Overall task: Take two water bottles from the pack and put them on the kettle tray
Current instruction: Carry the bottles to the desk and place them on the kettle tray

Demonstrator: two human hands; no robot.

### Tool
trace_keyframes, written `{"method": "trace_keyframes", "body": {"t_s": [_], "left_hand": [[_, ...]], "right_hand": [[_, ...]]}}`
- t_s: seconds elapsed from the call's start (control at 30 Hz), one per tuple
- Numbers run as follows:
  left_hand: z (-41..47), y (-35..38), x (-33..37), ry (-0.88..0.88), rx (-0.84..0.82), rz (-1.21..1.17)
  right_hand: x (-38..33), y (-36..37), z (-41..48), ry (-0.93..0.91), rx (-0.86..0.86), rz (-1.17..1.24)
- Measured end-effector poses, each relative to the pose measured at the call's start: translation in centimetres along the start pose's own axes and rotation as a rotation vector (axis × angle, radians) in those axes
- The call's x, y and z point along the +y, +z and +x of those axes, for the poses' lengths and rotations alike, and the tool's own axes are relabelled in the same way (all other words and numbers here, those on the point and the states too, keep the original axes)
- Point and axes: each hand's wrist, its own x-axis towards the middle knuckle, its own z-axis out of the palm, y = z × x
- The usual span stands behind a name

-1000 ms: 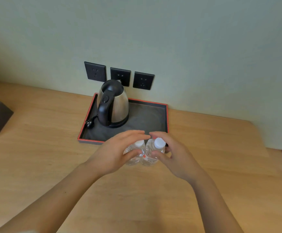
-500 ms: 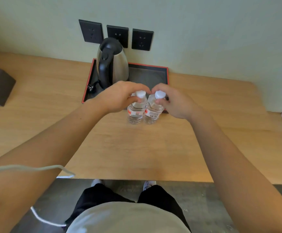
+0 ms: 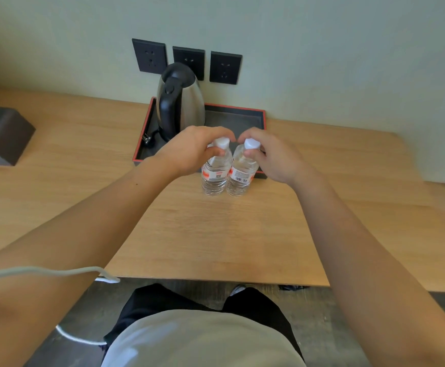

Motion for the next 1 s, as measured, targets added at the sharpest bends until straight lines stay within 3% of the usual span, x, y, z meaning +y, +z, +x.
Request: {"method": "trace_keyframes", "body": {"t_s": [0.2, 0.7, 1.0], "left_hand": [[-0.1, 0.4, 0.3, -0.061, 0.044, 0.016], [0.9, 1.4, 0.7, -0.123, 0.219, 0.313], [0.2, 1.9, -0.3, -0.073, 0.339, 0.2]], "right_hand": [[0.4, 0.3, 0.3, 0.033, 0.049, -0.027], [-0.4, 0.1, 0.9, 0.114, 0.153, -0.138], [0.9, 1.4, 0.6, 0.066, 0.205, -0.028]]}}
